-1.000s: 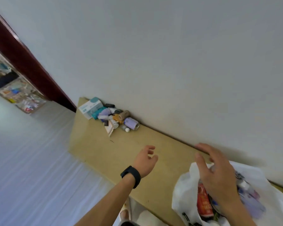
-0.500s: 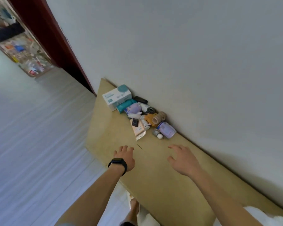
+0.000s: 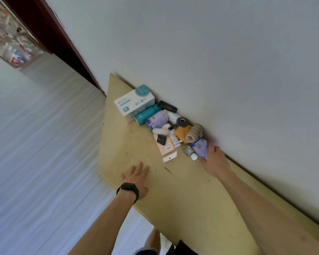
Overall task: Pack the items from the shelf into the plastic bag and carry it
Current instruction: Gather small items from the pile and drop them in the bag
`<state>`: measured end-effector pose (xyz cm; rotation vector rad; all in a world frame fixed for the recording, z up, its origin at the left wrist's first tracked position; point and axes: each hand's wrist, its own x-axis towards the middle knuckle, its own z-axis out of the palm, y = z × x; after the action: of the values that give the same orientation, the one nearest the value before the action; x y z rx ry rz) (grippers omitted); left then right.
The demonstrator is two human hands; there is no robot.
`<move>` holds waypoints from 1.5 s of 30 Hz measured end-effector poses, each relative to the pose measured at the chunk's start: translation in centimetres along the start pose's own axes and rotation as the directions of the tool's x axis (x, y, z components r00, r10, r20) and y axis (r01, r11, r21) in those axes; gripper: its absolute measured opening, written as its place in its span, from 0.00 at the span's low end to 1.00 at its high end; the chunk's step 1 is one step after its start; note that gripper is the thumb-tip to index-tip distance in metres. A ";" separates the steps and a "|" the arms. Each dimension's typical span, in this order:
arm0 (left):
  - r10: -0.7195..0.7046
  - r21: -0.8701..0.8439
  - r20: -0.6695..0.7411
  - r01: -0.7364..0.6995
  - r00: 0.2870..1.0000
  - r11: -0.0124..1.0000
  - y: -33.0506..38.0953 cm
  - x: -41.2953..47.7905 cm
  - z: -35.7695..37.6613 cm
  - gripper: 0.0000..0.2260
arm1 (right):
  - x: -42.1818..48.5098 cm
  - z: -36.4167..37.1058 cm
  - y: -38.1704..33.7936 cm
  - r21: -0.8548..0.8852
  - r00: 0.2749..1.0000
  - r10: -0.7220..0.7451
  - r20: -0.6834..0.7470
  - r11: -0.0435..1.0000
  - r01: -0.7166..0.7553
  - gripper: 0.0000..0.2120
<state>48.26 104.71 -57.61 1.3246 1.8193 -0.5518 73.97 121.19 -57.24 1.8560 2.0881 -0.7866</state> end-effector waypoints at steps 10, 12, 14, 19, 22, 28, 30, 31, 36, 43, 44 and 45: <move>0.266 0.088 -0.295 -0.251 0.917 0.964 8.1 -1.4 -6.9 0.12 | -8.9 4.7 4.4 0.118 0.964 0.264 0.022 0.957 -0.264 0.33; 0.388 0.094 -0.403 -0.384 0.829 0.919 12.1 -1.1 -8.7 0.10 | -11.1 5.0 5.2 0.123 0.938 0.340 0.072 0.930 -0.346 0.33; 0.471 0.118 -0.402 -0.465 0.785 0.877 15.8 -0.2 -10.0 0.13 | -12.9 5.6 6.4 0.138 0.907 0.407 0.106 0.897 -0.419 0.32; 0.462 0.319 -0.171 -0.395 0.870 0.861 21.4 4.8 -9.7 0.29 | -16.4 7.3 9.4 0.136 0.846 0.513 0.145 0.837 -0.531 0.34; 0.363 0.382 -0.173 -0.277 0.916 0.882 22.6 7.1 -8.3 0.24 | -17.9 7.6 10.8 0.118 0.829 0.542 0.141 0.822 -0.557 0.34; 0.515 0.496 -0.136 -0.392 0.846 0.775 24.3 5.5 -5.7 0.17 | -18.6 8.0 11.4 0.190 0.842 0.528 0.109 0.821 -0.539 0.37; 0.538 0.470 -0.097 -0.438 0.838 0.767 24.6 4.1 -4.6 0.17 | -18.5 7.9 11.3 0.195 0.847 0.519 0.117 0.824 -0.532 0.39; 0.548 0.447 -0.089 -0.458 0.832 0.768 24.5 3.3 -4.0 0.17 | -18.5 7.9 11.3 0.202 0.848 0.516 0.120 0.824 -0.530 0.39; 0.564 0.326 -0.178 -0.492 0.807 0.807 23.5 -0.1 -1.4 0.13 | -18.7 7.6 11.7 0.184 0.881 0.464 0.099 0.861 -0.474 0.41; 0.240 -0.473 -0.371 -0.405 0.897 0.782 22.1 -8.0 0.2 0.11 | -20.1 5.7 14.2 0.308 0.936 0.291 0.198 0.888 -0.341 0.33; 0.192 -0.565 -0.383 -0.394 0.903 0.725 22.2 -9.5 0.3 0.11 | -21.3 5.0 14.4 0.419 0.942 0.258 0.214 0.847 -0.327 0.31; 0.152 -0.634 -0.391 -0.385 0.908 0.671 22.4 -10.8 0.4 0.12 | -23.0 4.1 14.6 0.553 0.950 0.225 0.216 0.773 -0.309 0.28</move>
<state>70.61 106.12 -46.81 1.1263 1.7423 0.5260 91.26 100.36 -52.22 2.2406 1.5347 -1.5563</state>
